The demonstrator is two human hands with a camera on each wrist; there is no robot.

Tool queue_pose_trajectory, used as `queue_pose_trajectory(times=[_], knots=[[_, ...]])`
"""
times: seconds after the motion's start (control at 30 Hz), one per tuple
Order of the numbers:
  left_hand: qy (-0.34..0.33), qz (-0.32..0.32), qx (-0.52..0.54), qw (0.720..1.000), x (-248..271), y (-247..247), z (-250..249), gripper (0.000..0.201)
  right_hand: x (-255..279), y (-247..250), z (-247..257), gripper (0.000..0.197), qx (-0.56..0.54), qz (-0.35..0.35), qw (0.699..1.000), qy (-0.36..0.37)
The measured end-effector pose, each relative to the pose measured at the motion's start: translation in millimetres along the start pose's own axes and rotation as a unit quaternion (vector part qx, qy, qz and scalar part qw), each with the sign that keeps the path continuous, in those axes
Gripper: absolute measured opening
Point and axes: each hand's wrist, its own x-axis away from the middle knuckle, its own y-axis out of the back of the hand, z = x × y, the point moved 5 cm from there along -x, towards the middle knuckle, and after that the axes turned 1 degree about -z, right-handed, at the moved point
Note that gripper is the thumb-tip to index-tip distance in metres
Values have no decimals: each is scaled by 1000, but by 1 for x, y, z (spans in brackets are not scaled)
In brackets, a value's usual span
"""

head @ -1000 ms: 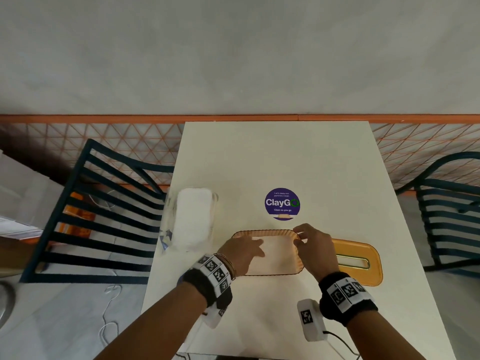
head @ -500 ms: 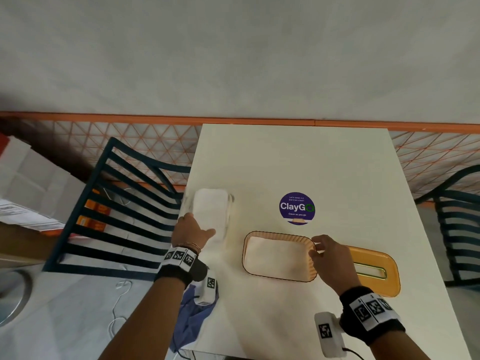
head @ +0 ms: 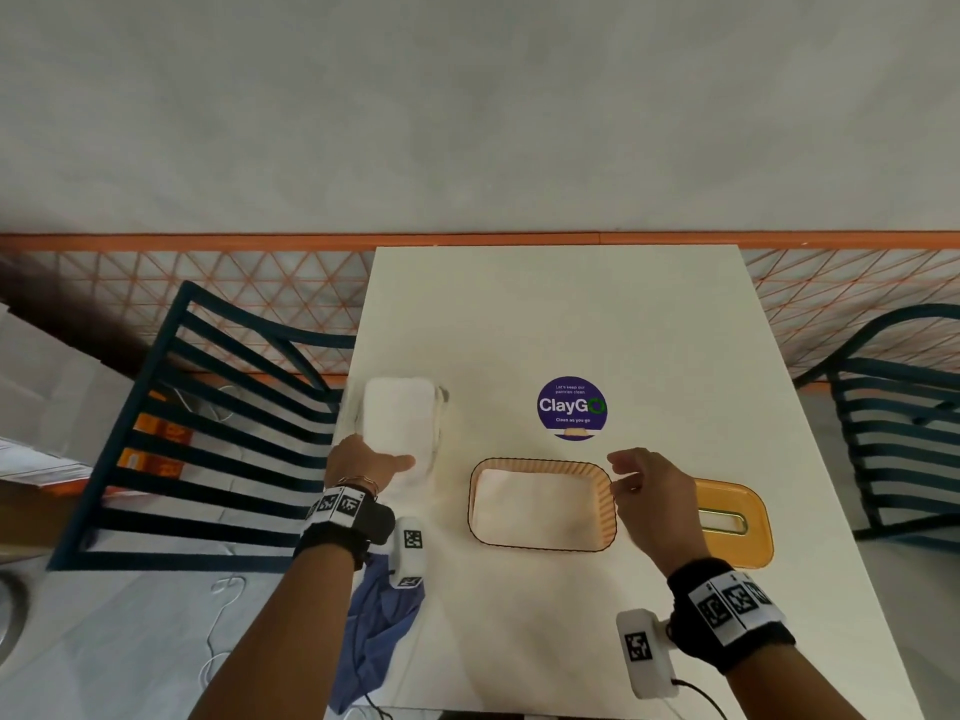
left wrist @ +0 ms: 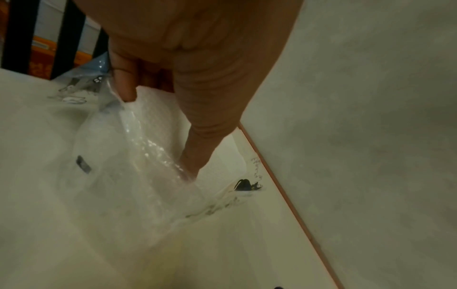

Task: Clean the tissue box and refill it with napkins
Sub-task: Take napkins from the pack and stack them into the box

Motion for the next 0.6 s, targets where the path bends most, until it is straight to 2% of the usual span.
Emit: queue_pose_trajectory(times=[0.2, 0.33, 0.4, 0.43, 0.5, 0.6], knots=[[-4, 15, 156, 988, -6, 2, 7, 55, 4, 7, 12, 29, -7, -6, 1000, 11], [-22, 43, 351, 935, 14, 11, 5, 30, 5, 10, 26, 26, -60, 4, 998, 12], [-67, 75, 397, 912, 37, 22, -5, 25, 5, 10, 39, 27, -104, 30, 994, 14], [-96, 96, 407, 903, 51, 28, -10, 25, 5, 10, 46, 31, -118, 57, 991, 14], [-146, 146, 416, 886, 77, 39, -21, 28, 6, 2, 60, 54, -164, 153, 975, -9], [-206, 231, 398, 863, 110, 47, -33, 36, 17, -11, 80, 91, -295, 306, 903, -59]])
